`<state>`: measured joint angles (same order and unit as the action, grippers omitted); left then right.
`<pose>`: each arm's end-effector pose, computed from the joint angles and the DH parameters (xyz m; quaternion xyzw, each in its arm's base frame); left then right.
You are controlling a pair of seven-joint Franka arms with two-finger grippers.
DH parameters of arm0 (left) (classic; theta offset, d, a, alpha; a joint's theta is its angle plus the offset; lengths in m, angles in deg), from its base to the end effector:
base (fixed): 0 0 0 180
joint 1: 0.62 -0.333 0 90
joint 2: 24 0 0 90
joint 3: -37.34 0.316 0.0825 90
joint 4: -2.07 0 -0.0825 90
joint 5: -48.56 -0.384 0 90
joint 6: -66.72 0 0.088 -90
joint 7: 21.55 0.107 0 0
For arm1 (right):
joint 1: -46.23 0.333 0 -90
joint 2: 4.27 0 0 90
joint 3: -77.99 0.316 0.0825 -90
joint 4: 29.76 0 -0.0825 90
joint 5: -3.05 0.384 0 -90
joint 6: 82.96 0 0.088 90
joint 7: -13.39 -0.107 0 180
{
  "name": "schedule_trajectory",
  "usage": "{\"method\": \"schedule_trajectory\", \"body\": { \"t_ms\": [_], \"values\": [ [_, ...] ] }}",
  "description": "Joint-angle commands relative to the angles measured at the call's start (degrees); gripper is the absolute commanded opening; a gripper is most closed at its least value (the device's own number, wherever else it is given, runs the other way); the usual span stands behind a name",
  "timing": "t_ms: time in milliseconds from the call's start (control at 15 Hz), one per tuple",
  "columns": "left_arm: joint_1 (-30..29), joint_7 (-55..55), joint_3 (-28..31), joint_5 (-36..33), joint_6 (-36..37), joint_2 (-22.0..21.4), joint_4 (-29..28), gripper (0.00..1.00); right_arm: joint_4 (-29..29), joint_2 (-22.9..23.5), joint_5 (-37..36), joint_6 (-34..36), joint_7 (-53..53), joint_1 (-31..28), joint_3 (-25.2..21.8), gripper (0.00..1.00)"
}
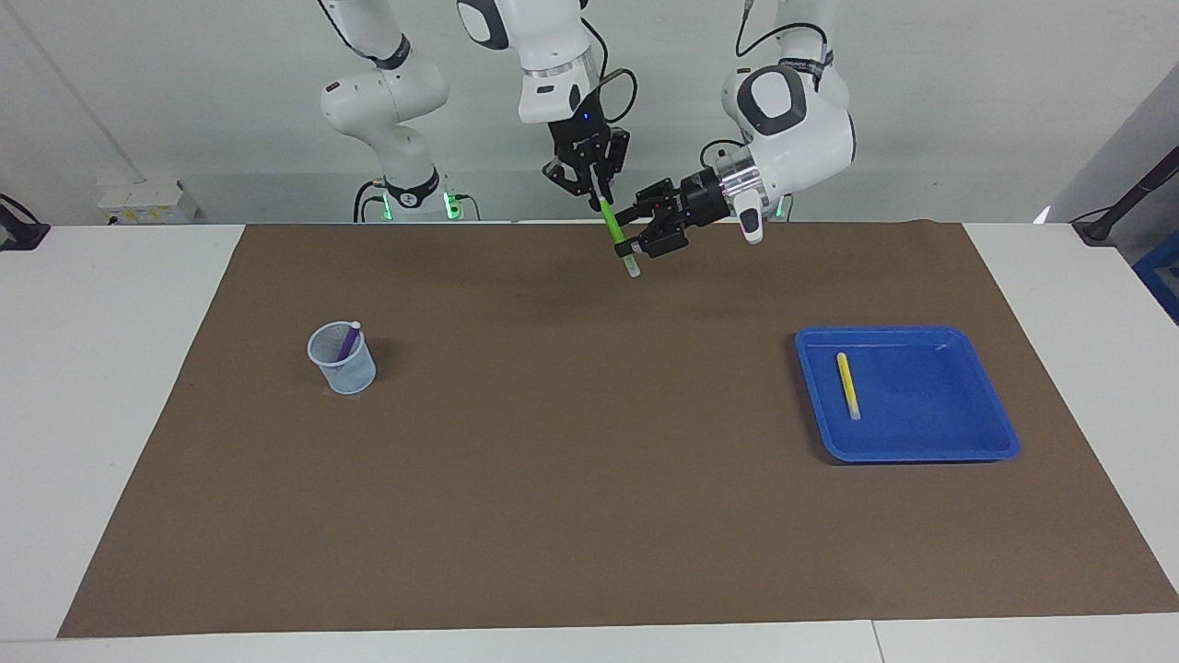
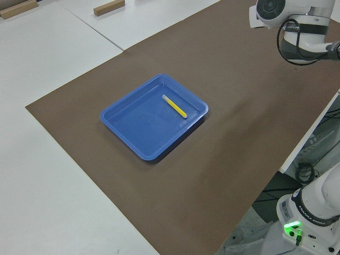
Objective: Right arm passes pens to left for tray arrangement
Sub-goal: 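Close the left gripper on the green pen while the right gripper releases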
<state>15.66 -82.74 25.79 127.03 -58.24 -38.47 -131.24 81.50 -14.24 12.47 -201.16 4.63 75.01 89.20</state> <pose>0.4156 -0.2651 0.4713 0.6559 0.5482 -0.3268 0.4030 0.4003 0.3562 0.5860 -0.9579 -0.2399 -0.1076 0.1151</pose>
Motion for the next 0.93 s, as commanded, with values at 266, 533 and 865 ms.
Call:
{"method": "schedule_trajectory", "body": {
  "t_ms": [266, 533, 865],
  "values": [
    [1.4, 1.2, 0.6, 1.8, -1.4, -1.3, -1.8, 0.18, 0.1, 0.0, -1.0, -1.0, 1.1, -0.7, 0.3, 0.00],
    [2.9, 2.1, 0.5, 1.7, -1.6, -1.1, -1.3, 0.00, 0.1, 0.0, -1.0, -1.1, 1.1, -0.7, 0.3, 0.00],
    [2.8, 2.9, 0.4, 1.8, -1.4, -1.1, -1.3, 0.00, 0.1, 0.0, -1.0, -1.0, 0.5, -0.8, 0.3, 0.00]
  ]
}}
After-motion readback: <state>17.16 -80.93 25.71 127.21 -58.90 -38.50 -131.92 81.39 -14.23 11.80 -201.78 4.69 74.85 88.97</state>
